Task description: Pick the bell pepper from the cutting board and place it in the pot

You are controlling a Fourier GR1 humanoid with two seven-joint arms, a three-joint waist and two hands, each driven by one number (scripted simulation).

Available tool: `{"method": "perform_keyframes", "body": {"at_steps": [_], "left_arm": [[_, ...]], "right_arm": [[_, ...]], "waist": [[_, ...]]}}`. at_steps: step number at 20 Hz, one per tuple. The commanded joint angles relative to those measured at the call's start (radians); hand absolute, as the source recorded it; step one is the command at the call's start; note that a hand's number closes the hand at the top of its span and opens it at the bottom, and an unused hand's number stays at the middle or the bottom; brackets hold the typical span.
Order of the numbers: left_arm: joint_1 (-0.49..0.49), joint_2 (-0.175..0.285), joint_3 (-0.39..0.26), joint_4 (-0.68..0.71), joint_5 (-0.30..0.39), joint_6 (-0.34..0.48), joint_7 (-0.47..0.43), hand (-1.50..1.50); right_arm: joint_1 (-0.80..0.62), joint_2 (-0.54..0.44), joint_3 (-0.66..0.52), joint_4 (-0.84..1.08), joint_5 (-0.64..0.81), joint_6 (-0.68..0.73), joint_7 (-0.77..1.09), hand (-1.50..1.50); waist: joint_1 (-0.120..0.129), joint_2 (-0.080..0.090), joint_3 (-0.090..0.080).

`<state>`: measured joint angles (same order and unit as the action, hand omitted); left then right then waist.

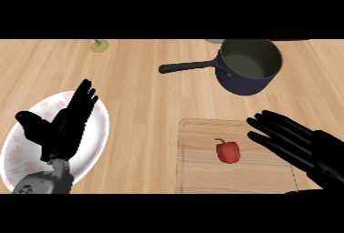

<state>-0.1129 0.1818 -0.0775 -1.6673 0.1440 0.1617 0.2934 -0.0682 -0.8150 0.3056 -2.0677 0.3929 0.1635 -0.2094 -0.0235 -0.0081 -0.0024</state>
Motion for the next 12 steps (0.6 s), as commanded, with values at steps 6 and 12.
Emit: {"method": "perform_keyframes", "body": {"at_steps": [6, 12], "left_arm": [[0.027, -0.001, -0.028, -0.083, -0.003, -0.017, 0.044, 0.00], [-0.081, -0.032, -0.011, 0.018, -0.032, 0.000, 0.043, 0.00]], "right_arm": [[-0.104, -0.052, 0.065, -0.222, 0.014, 0.292, 0.518, -1.50], [-0.215, 0.085, 0.135, -0.120, 0.021, 0.402, 0.667, -1.50]], "waist": [[0.035, 0.004, 0.000], [0.032, 0.010, 0.001]]}}
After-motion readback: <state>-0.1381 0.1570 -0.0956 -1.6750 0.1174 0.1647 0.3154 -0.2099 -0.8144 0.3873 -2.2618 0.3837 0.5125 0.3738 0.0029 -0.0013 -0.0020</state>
